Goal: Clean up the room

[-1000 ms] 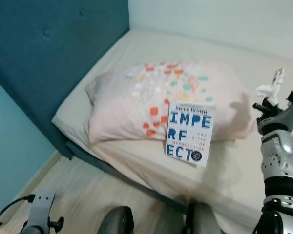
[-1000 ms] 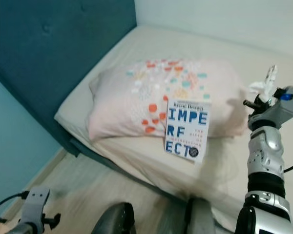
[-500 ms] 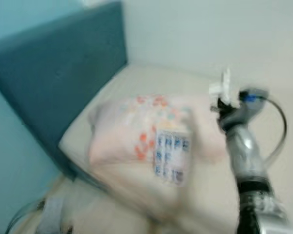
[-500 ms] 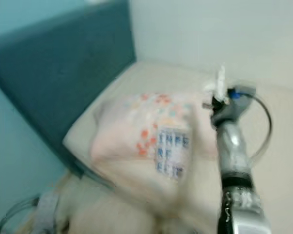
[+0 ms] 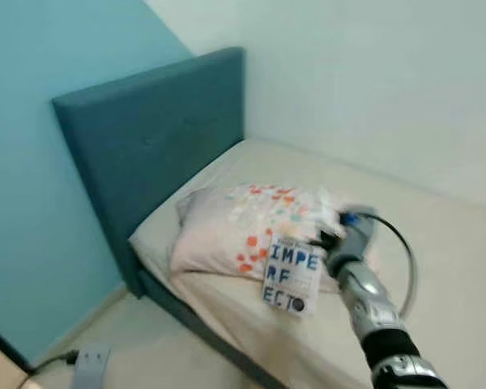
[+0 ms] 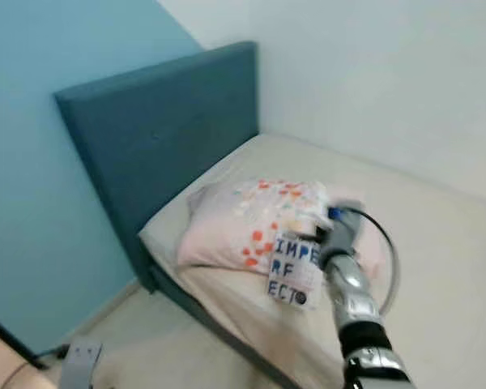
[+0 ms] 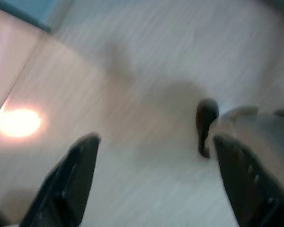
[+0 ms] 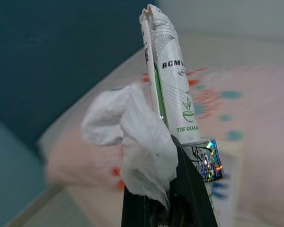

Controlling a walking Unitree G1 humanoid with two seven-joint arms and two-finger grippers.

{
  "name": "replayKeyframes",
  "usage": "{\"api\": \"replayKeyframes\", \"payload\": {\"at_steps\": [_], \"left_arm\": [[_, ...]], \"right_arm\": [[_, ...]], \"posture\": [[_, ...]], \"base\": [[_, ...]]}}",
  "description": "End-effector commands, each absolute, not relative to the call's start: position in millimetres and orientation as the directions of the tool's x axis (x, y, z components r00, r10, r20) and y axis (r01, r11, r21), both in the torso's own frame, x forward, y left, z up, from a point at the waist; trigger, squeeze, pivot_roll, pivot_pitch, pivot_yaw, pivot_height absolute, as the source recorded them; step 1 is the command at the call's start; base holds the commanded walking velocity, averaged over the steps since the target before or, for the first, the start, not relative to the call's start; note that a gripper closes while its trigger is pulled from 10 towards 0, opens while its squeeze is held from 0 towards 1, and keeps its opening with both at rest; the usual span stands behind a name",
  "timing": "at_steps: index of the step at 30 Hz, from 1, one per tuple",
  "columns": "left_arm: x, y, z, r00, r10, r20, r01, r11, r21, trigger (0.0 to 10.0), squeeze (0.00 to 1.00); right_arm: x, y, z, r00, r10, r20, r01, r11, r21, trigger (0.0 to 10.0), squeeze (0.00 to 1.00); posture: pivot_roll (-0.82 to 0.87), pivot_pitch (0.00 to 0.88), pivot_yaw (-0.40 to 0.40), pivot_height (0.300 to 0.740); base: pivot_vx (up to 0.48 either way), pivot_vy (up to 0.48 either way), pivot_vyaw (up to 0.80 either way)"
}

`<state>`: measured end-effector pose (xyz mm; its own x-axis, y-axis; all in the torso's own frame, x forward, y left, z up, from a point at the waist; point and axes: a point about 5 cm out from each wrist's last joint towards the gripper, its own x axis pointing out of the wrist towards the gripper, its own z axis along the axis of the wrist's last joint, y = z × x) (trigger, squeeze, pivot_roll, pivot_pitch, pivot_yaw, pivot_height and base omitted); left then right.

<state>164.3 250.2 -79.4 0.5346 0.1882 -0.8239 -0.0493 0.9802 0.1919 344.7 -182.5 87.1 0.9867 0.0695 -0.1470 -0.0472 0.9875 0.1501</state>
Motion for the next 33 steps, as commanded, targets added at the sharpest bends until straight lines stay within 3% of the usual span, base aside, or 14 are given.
{"api": "replayKeyframes", "payload": {"at_steps": [1,12,26,27,28,31,33], "left_arm": [[170,246,-78,0.545,0.176,-0.820,-0.031,0.981,0.190,10.0,0.00],[171,242,-79,0.548,0.147,-0.824,-0.014,0.986,0.166,10.0,0.00],[170,238,-80,0.545,0.136,-0.827,-0.012,0.988,0.154,10.0,0.00],[170,237,-81,0.541,0.132,-0.831,-0.010,0.989,0.150,10.0,0.00],[170,237,-81,0.541,0.132,-0.831,-0.010,0.989,0.150,10.0,0.00],[170,236,-81,0.532,0.115,-0.839,0.001,0.991,0.137,10.0,0.00],[170,235,-81,0.531,0.112,-0.840,0.005,0.991,0.135,10.0,0.00]], "right_arm": [[342,-187,82,0.984,0.056,-0.167,-0.033,0.990,0.134,0.0,0.00],[337,-185,68,0.974,0.067,-0.218,-0.045,0.993,0.105,0.0,0.00],[301,-186,12,0.900,0.097,-0.424,-0.090,0.995,0.037,0.0,0.00],[298,-179,10,0.891,0.151,-0.429,-0.160,0.987,0.016,10.0,0.00],[298,-179,10,0.891,0.151,-0.429,-0.160,0.987,0.016,10.0,0.00],[301,-151,14,0.856,0.306,-0.416,-0.372,0.924,-0.086,10.0,0.00],[301,-146,14,0.846,0.326,-0.422,-0.403,0.909,-0.106,10.0,0.00]], "posture": [[0.10,0.000,-0.041,0.740],[0.09,0.000,-0.046,0.740],[0.09,0.000,-0.063,0.740],[0.09,0.000,-0.065,0.740],[0.09,0.000,-0.065,0.740],[0.07,0.000,-0.067,0.740],[0.07,0.000,-0.070,0.740]], "base": [[0.000,0.000,0.00],[0.000,0.000,0.00],[0.000,0.000,0.00],[0.000,0.000,0.80],[0.000,0.000,0.80],[0.000,0.000,0.80],[0.000,0.000,0.80]]}}
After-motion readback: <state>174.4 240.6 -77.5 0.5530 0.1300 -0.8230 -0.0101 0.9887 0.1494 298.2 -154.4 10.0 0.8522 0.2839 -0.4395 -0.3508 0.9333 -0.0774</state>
